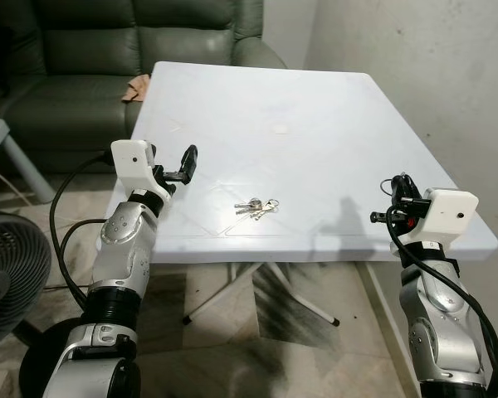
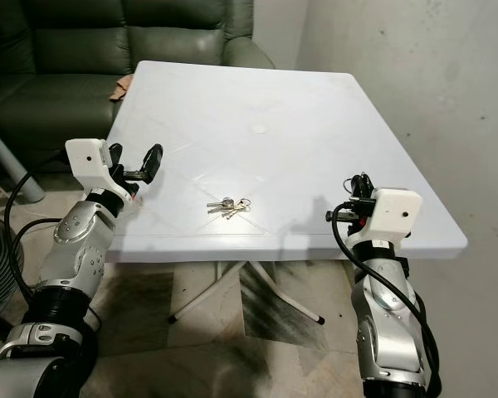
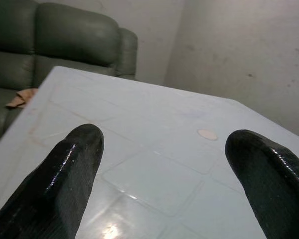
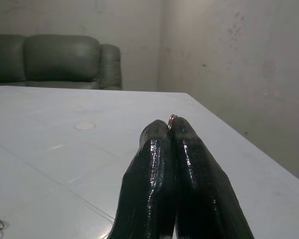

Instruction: Hang keys on a hook

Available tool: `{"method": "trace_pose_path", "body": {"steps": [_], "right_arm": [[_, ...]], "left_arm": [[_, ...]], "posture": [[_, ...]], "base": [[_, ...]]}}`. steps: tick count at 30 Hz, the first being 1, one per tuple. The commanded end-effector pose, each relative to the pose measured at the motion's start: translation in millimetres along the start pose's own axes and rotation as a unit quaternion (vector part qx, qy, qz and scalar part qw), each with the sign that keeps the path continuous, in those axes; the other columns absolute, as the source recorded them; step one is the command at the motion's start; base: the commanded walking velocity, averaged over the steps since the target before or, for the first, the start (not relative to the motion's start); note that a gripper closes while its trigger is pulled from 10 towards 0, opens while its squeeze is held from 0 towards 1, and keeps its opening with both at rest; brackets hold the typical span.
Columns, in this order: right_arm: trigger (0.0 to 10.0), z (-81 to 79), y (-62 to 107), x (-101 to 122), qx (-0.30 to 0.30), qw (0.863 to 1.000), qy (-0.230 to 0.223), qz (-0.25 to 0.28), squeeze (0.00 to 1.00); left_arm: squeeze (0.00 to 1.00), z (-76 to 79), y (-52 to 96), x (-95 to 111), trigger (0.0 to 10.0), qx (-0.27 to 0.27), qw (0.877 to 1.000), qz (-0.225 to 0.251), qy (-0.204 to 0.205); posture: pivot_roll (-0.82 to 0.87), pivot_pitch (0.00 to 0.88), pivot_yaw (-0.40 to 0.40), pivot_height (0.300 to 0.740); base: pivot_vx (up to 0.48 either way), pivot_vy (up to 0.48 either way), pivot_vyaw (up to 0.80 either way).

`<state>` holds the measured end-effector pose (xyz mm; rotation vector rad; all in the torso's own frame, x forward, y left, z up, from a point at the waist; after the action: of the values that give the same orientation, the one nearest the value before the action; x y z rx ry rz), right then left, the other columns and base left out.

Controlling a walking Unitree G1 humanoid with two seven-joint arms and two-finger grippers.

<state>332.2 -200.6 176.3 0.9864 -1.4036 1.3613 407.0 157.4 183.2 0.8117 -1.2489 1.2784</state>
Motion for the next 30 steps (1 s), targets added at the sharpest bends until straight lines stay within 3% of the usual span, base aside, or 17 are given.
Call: {"method": "trace_pose_path", "body": {"steps": [1, 18, 23, 30], "right_arm": [[10.0, -1.4, 1.0, -3.9, 0.001, 1.0, 0.003, -0.01, 0.0], [10.0, -3.7, 0.2, -5.0, 0.006, 1.0, 0.008, -0.015, 0.0], [10.0, -4.7, -0.8, -5.5, 0.009, 1.0, 0.009, -0.015, 0.0], [10.0, -7.2, -2.1, -5.8, 0.014, 1.0, 0.009, -0.016, 0.0]], "left_arm": [[0.0, -0.3, -0.3, -0.5, 10.0, 0.003, 1.0, 0.0, 0.001], [0.0, 4.7, 0.3, -4.4, 10.0, -0.006, 1.0, -0.003, 0.01], [0.0, 4.6, 0.0, -5.2, 10.0, -0.004, 1.0, -0.003, 0.013], [0.0, 4.0, -0.5, -5.0, 10.0, 0.008, 1.0, -0.003, 0.027]], "posture": [[-0.04, 0.027, -0.025, 0.74], [-0.04, 0.027, -0.03, 0.74], [-0.04, 0.02, -0.035, 0.74], [-0.03, 0.013, -0.038, 0.74]], "base": [[0.0, 0.0, -0.73], [0.0, 0.0, -0.73], [0.0, 0.444, -0.73], [0.0, 0.0, -0.73]]}}
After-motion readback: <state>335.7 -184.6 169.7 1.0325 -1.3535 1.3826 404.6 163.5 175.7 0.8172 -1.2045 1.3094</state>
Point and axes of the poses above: a point about 5 cm out from each wrist's last joint towards the gripper, its own y axis pointing back from the gripper into the wrist, its own x axis along the axis of the wrist's last joint, z = x × y, the point moved 4 cm from there along -y, pointing out of the wrist towards the gripper, and after that the axes turned 3 degrees about y, right-handed, at the moved point
